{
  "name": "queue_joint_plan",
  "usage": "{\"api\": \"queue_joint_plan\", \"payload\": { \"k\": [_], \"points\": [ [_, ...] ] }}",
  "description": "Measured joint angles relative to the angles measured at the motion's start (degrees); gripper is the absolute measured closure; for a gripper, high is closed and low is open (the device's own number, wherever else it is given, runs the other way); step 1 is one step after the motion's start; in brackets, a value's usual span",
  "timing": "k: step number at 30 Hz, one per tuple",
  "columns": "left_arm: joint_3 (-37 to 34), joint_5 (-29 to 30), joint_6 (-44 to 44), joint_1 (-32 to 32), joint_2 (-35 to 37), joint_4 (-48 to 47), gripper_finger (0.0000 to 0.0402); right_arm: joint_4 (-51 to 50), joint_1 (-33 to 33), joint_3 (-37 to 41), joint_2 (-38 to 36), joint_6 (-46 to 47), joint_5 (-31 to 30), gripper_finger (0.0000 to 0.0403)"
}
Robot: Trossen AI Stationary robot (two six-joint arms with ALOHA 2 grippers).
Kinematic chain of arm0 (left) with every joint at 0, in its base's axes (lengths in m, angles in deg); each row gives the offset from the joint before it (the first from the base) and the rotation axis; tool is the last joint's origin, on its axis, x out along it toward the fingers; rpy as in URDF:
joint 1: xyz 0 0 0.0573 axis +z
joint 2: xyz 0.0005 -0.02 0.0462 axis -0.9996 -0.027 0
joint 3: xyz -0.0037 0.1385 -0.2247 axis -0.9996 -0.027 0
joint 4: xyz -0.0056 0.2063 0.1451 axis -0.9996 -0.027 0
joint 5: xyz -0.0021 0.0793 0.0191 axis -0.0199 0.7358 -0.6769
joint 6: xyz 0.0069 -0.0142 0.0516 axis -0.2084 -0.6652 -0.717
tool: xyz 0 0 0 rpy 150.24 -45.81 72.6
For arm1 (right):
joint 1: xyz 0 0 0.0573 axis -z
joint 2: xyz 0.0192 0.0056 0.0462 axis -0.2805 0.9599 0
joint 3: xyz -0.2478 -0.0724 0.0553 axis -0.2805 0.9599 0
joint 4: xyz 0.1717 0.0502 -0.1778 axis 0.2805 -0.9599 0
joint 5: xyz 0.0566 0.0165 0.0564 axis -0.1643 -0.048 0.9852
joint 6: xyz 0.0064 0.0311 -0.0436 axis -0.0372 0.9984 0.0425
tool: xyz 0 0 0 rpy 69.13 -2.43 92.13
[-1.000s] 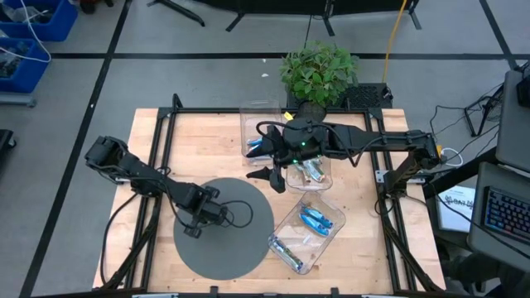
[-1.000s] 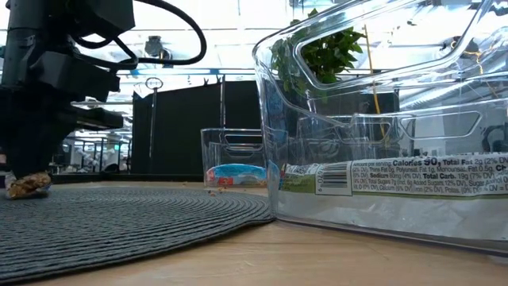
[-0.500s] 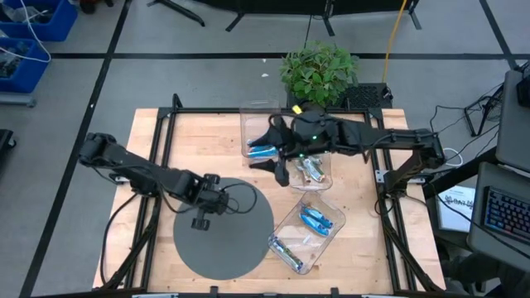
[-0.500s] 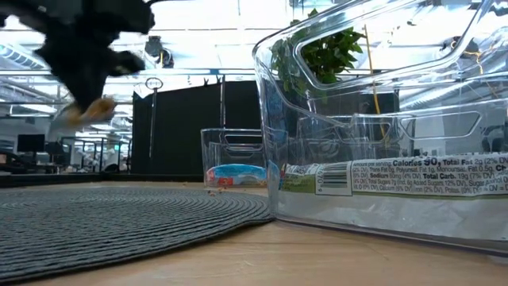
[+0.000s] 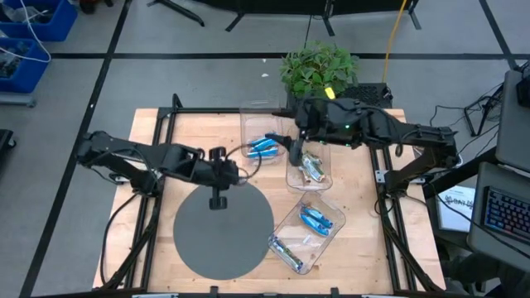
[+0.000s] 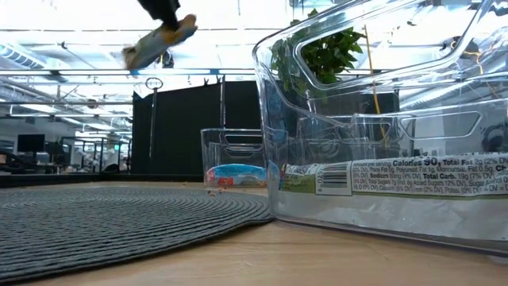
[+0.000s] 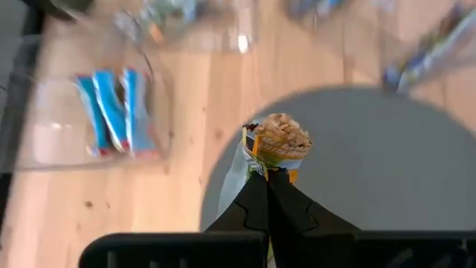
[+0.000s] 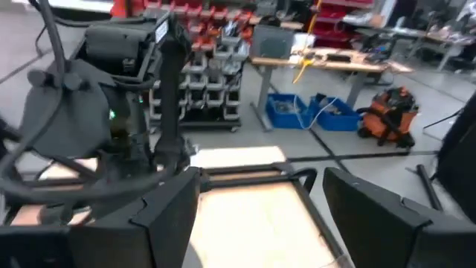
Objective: Pick and place Granola Bars by type
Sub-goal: Put the yellow granola bar into the middle transparent bin
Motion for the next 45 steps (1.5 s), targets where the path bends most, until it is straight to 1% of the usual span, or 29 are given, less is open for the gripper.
{"api": "queue_joint_plan", "payload": {
  "k": [9,12,16,24,32,36,42,45],
  "points": [
    [11.6,1.2,-0.8,4.2,0.0,1.5,0.0401,0.5,0.0,0.0,-2.0,-0.6,-2.3,0.0124],
    [14.3,1.3,-1.2,5.5,0.0,4.8,0.0401,0.4,0.0,0.0,-2.0,-0.8,-2.3,0.0124],
    [16.7,1.1,-3.9,6.8,0.0,12.1,0.0401,0.5,-0.1,0.0,-2.0,-0.8,-2.0,0.0124],
    [17.4,0.7,-5.3,11.2,0.0,23.8,0.0401,4.1,-1.6,0.0,-1.9,-0.8,-1.8,0.0124],
    [17.4,-2.0,-5.3,14.3,0.0,36.7,0.0401,7.3,-2.6,0.0,-1.0,-1.3,-1.2,0.0124],
    [17.3,-4.3,-4.8,15.4,0.0,39.5,0.0401,8.3,-2.6,-0.1,-0.6,-1.4,-0.8,0.0124],
    [17.3,-9.1,-4.3,15.5,0.0,40.3,0.0402,8.0,-2.7,-0.1,-0.6,-2.7,-0.8,0.0124],
    [17.3,-10.9,-4.4,15.1,0.0,41.6,0.0402,7.1,-2.7,0.0,-0.6,-5.0,-5.0,0.0124]
  ]
}}
